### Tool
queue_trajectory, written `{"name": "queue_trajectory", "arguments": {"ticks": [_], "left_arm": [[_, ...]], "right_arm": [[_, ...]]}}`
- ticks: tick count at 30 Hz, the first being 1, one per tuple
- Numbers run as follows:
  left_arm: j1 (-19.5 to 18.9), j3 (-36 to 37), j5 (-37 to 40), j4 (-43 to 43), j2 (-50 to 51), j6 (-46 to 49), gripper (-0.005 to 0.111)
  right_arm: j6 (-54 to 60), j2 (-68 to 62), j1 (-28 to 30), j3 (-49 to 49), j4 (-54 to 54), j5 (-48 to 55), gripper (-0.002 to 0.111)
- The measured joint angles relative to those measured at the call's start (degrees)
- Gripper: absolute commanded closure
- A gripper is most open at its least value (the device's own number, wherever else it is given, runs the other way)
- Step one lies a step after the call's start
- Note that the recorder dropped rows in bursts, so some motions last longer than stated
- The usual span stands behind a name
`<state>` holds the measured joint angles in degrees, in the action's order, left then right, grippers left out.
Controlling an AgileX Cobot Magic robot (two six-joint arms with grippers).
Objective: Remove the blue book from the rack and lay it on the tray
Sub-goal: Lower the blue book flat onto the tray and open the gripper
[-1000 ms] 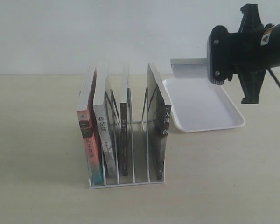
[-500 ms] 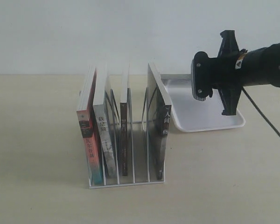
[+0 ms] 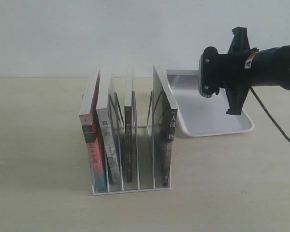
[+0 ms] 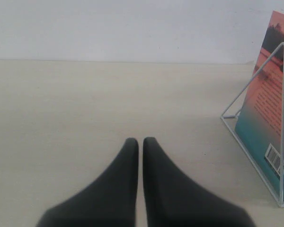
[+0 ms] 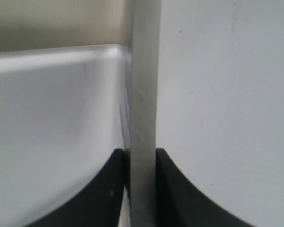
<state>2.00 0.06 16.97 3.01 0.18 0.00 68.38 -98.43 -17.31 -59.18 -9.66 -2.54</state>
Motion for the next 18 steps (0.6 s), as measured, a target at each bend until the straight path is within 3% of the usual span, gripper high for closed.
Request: {"name": "queue_trajectory", "arguments": {"ticks": [9,18], "left_arm": [[0.00,0.00,0.00,0.00,0.00,0.00,0.103],[0.00,0.00,0.00,0.00,0.00,0.00,0.103]], "right_arm": [[-3.46,0.00,3.15,0.00,0.00,-2.49,0.073],[-9.04,0.00,3.15,0.00,0.00,2.18,0.073]]}}
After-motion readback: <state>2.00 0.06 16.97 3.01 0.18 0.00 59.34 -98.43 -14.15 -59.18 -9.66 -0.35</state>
